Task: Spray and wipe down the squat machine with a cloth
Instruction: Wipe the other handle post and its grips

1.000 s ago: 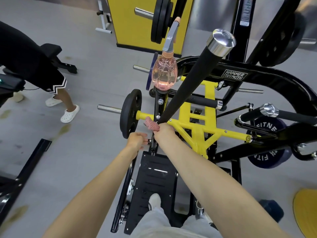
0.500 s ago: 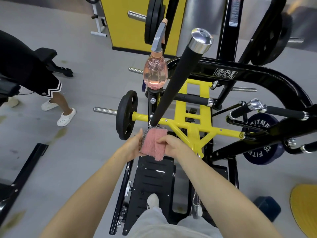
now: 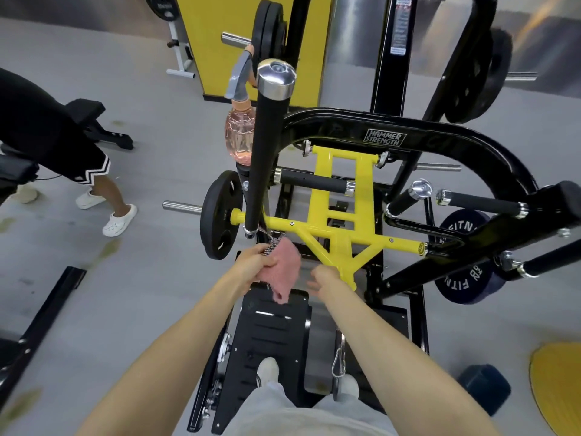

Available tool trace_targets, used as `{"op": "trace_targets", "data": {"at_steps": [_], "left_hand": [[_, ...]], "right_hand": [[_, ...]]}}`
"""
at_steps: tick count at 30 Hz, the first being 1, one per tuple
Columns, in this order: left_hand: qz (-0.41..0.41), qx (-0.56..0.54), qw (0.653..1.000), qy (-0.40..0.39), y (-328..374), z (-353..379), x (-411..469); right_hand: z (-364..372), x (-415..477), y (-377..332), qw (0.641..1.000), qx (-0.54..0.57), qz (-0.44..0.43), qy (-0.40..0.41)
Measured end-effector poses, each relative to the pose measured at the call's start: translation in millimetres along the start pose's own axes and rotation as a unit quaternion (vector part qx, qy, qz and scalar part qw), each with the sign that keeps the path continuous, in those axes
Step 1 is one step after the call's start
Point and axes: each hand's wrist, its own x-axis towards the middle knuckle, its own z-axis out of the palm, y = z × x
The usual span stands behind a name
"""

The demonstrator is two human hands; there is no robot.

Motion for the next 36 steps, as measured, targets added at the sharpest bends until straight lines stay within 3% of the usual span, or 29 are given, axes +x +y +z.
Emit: {"op": "trace_targets", "data": {"at_steps": [3, 8, 11, 21, 28, 32, 36], "left_hand": [[0.03, 0.033, 0.999, 0.012, 6, 16, -10], [0.015, -0.1, 0.988, -0.115, 8, 48, -26], [0.01, -0.063, 0.994, -0.094, 9, 64, -37], [0.111, 0.055, 0.991, 0.046, 2, 102, -52], [0.063, -0.147, 0.986, 0.055, -2, 116, -65], [0.012, -0.162, 0.979, 0.12, -1, 118, -65], [0.03, -0.142, 0.978, 0.151, 2, 123, -61]], "right_hand": [[-12, -13, -3, 0.995, 0.031, 0.039, -0.082], [-22, -27, -11, 0.957, 0.156, 0.067, -0.236], [-36, -30, -11, 0.939, 0.205, 0.058, -0.268], [-78, -50, -16, 0.959, 0.098, 0.023, -0.265], [-84, -56, -17, 0.972, 0.096, 0.007, -0.214], [-94, -45, -18, 0.982, 0.082, -0.012, -0.17], [-104, -49, -21, 0.988, 0.028, -0.026, -0.151]]}}
